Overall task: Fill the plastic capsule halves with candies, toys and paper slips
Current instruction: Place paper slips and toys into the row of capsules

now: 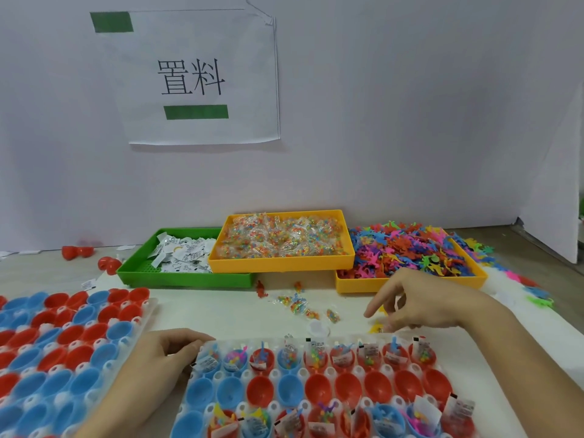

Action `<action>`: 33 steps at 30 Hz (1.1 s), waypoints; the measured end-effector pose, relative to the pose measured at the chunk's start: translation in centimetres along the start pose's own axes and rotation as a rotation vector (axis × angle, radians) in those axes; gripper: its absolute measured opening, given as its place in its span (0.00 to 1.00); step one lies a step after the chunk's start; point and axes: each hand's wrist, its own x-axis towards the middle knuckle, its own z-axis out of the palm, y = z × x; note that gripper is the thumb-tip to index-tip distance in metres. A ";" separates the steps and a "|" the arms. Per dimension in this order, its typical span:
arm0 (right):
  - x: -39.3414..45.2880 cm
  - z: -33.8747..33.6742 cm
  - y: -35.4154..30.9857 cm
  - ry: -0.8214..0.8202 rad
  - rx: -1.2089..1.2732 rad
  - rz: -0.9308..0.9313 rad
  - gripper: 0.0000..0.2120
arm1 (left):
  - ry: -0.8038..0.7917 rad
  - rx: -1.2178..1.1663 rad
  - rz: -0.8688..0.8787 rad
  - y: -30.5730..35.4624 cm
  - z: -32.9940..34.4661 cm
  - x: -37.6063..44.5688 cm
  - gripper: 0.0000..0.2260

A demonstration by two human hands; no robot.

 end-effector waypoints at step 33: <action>0.5 0.7 -0.1 0.206 -0.223 0.161 0.06 | 0.024 -0.024 -0.089 0.0 0.4 -0.5 0.15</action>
